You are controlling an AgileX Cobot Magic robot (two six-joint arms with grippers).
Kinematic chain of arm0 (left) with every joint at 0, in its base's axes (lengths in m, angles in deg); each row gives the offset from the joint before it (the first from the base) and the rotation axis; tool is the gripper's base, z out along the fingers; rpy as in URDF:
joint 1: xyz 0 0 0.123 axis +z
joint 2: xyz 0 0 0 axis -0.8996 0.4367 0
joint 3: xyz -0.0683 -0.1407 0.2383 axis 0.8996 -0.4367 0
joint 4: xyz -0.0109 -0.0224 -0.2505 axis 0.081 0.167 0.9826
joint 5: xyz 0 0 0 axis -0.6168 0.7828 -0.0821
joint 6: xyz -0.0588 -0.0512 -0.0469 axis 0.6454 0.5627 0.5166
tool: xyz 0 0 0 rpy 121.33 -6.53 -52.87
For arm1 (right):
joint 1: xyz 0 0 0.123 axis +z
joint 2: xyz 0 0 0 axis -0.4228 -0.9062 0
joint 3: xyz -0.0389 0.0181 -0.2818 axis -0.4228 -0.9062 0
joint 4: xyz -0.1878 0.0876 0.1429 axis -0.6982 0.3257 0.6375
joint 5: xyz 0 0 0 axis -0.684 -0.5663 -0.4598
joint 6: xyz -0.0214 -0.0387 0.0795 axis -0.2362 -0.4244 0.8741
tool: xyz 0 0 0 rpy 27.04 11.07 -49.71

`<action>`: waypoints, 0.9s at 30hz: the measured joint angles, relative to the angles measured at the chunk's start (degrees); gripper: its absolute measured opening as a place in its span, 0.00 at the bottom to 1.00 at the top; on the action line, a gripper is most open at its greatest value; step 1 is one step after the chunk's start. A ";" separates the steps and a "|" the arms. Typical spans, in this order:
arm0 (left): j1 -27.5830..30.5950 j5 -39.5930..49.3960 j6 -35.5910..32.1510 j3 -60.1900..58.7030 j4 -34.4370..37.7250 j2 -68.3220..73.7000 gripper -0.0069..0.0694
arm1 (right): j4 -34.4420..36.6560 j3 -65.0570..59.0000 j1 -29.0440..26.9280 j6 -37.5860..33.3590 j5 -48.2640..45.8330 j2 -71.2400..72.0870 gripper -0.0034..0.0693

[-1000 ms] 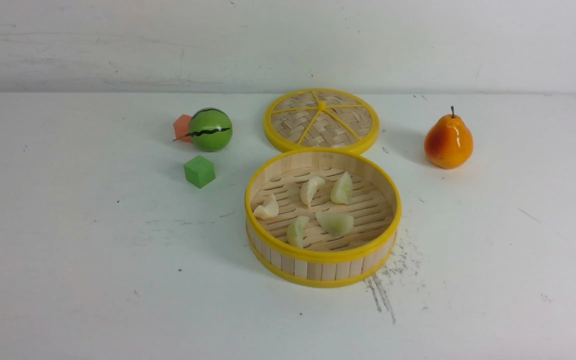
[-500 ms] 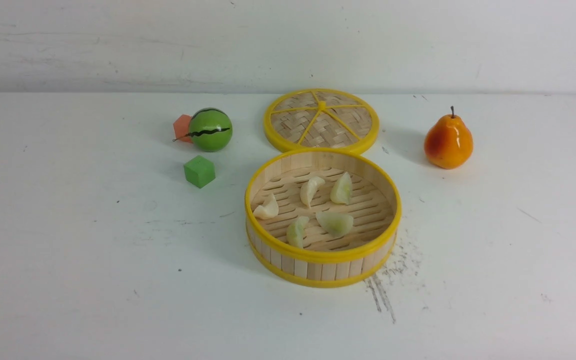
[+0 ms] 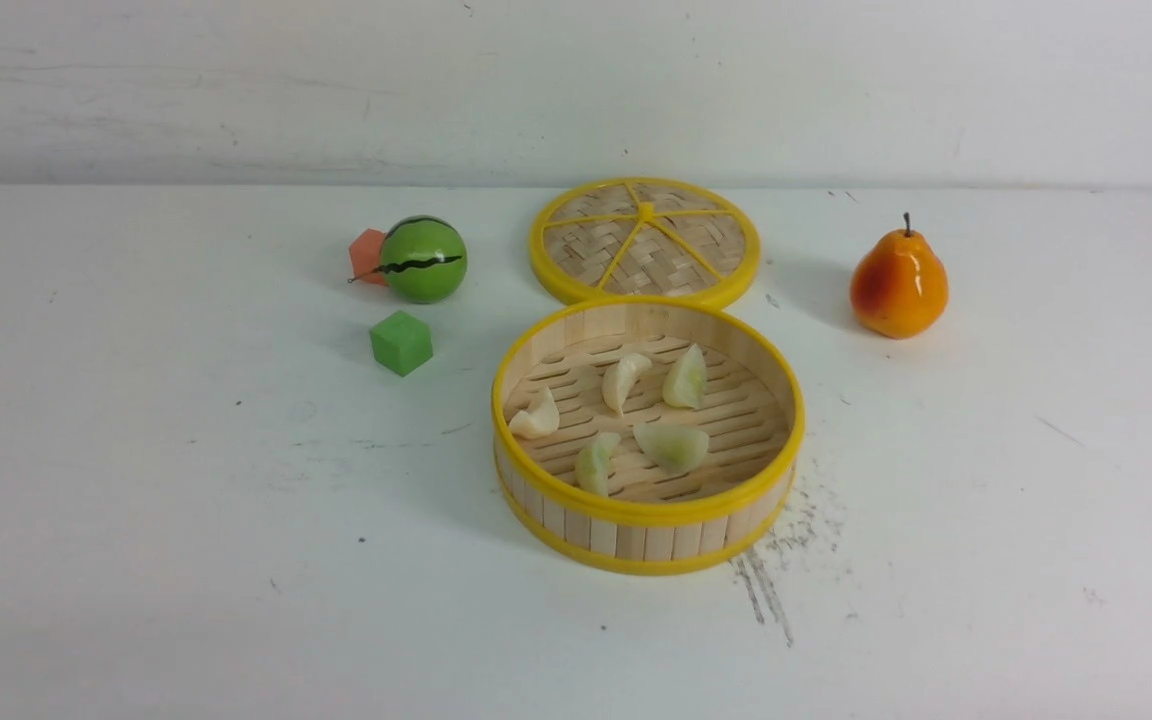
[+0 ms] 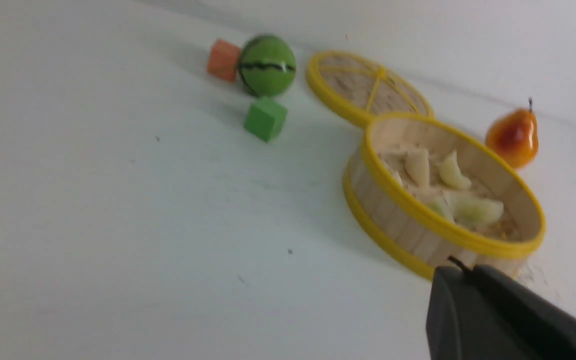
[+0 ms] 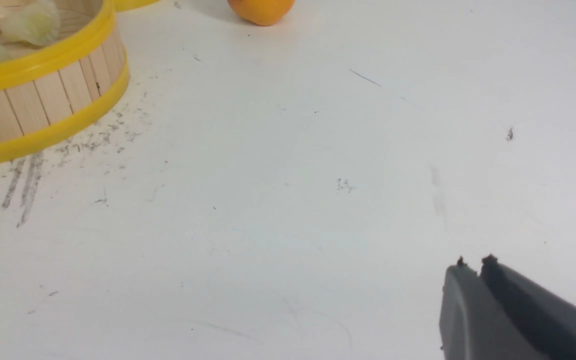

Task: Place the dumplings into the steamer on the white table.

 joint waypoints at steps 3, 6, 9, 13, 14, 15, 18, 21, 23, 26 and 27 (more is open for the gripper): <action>5.38 -10.75 -3.34 -6.07 3.64 -0.11 0.09 | 0.00 0.00 0.00 0.00 0.00 0.00 0.11; 8.07 -16.78 -6.29 -11.19 4.55 -2.75 0.08 | 0.00 0.00 0.00 0.00 0.00 0.00 0.12; 9.85 -16.43 -9.11 -13.47 4.71 -6.79 0.07 | 0.00 0.00 0.00 0.07 0.00 0.00 0.13; 13.42 -7.82 -11.68 -13.66 4.89 -8.56 0.07 | 0.00 0.00 0.00 0.13 0.00 0.00 0.14; 14.16 -6.08 -11.82 -13.79 4.89 -8.56 0.07 | 0.00 0.00 0.00 0.13 0.00 0.00 0.14; 14.60 -3.88 -11.97 -13.93 4.89 -8.56 0.07 | 0.00 0.00 0.00 0.13 0.00 0.00 0.14; 14.79 -0.33 -12.03 -13.97 5.02 -8.56 0.07 | 0.00 0.00 0.00 0.13 0.00 0.00 0.15; 14.85 3.48 -12.63 -13.97 5.37 -8.56 0.07 | 0.00 0.00 0.00 0.13 0.00 0.00 0.15; 14.85 4.39 -14.29 -13.97 5.44 -8.56 0.07 | 0.00 0.00 0.00 0.13 0.00 0.00 0.16; 14.85 4.44 -16.39 -13.97 5.68 -8.56 0.07 | 0.00 0.00 0.00 0.13 0.00 0.00 0.17; 14.85 4.39 -16.59 -13.97 5.73 -8.56 0.07 | 0.00 0.00 0.00 0.13 0.00 0.00 0.17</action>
